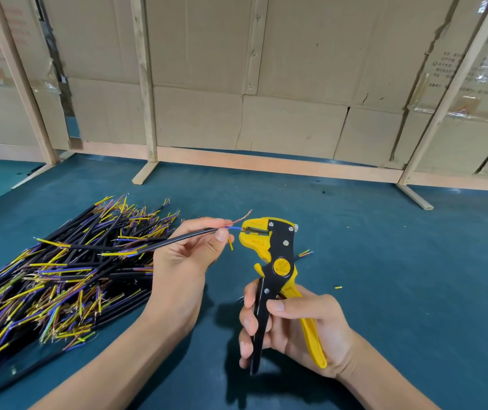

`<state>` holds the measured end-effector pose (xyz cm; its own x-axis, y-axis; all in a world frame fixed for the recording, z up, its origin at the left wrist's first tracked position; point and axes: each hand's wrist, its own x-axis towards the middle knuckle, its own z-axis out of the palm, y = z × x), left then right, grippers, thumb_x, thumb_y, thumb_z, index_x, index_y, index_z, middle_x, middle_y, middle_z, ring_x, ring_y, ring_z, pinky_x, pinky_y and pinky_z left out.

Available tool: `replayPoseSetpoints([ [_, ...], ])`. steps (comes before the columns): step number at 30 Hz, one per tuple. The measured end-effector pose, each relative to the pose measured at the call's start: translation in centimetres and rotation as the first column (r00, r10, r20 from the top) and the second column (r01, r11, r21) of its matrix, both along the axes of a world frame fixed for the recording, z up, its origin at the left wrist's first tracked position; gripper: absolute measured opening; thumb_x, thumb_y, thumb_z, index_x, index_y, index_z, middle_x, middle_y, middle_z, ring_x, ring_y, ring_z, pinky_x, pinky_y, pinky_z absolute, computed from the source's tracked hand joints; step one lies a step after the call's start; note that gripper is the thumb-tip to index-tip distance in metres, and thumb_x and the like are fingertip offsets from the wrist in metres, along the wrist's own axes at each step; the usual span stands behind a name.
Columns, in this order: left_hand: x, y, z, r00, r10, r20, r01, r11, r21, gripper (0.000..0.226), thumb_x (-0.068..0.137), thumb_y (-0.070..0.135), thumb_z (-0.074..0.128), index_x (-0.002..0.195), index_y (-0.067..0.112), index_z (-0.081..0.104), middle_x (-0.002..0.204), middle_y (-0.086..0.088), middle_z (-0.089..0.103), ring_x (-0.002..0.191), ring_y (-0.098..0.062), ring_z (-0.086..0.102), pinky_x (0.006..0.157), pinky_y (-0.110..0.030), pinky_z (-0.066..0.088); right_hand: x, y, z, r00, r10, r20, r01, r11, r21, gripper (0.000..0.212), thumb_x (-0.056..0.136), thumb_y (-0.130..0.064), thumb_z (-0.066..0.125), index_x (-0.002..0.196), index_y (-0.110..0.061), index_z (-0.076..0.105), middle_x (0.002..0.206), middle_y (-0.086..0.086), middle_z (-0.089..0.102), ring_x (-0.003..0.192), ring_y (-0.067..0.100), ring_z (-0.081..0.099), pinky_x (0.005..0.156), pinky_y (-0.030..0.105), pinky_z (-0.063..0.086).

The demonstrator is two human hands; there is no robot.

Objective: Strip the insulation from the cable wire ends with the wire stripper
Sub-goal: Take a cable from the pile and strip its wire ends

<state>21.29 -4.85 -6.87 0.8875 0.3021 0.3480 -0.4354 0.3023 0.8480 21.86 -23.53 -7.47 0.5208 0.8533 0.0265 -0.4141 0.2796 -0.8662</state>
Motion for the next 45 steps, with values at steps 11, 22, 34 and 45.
replayPoseSetpoints([
  [11, -0.08, 0.03, 0.09, 0.999, 0.001, 0.049, -0.003, 0.999, 0.032, 0.01, 0.081, 0.026, 0.077, 0.091, 0.029, 0.076, 0.098, -0.001, 0.075, 0.087, -0.01, 0.068, 0.076, -0.018, 0.05, -0.1, 0.21, -0.14, 0.999, -0.029, 0.028, 0.029, 1.0, -0.011, 0.028, 0.088, -0.018, 0.07, 0.108, -0.003, 0.058, 0.091, 0.016, 0.061, 0.084, 0.036, 0.066, 0.086, 0.054, 0.051],
  [22, -0.05, -0.02, -0.17, 0.997, 0.01, 0.077, -0.015, 0.998, 0.064, 0.011, 0.084, 0.019, 0.074, 0.091, 0.027, 0.076, 0.091, -0.003, 0.074, 0.083, -0.013, 0.067, 0.076, -0.017, 0.049, -0.19, 0.22, -0.19, 0.998, -0.059, 0.028, 0.059, 0.998, -0.009, 0.028, 0.087, -0.016, 0.07, 0.109, -0.003, 0.058, 0.093, 0.018, 0.062, 0.085, 0.038, 0.066, 0.087, 0.055, 0.05],
  [34, 0.08, -0.12, 0.08, 1.0, 0.022, -0.011, -0.022, 1.0, -0.009, 0.012, 0.082, 0.026, 0.076, 0.093, 0.025, 0.075, 0.094, -0.004, 0.076, 0.087, -0.018, 0.067, 0.074, -0.034, 0.041, -0.16, 0.23, -0.21, 0.998, -0.042, 0.043, 0.042, 0.999, -0.007, 0.027, 0.088, -0.017, 0.07, 0.108, -0.004, 0.059, 0.092, 0.016, 0.064, 0.085, 0.036, 0.067, 0.086, 0.054, 0.051],
  [45, -0.03, -0.4, 0.12, 1.0, 0.007, 0.007, -0.007, 1.0, 0.013, 0.022, 0.076, 0.035, 0.079, 0.096, 0.026, 0.076, 0.089, -0.006, 0.076, 0.082, -0.021, 0.066, 0.07, -0.035, 0.04, -0.18, 0.23, -0.09, 0.998, -0.038, 0.043, 0.038, 0.999, -0.005, 0.03, 0.087, -0.019, 0.073, 0.109, -0.004, 0.058, 0.091, 0.016, 0.065, 0.084, 0.036, 0.067, 0.086, 0.053, 0.052],
])
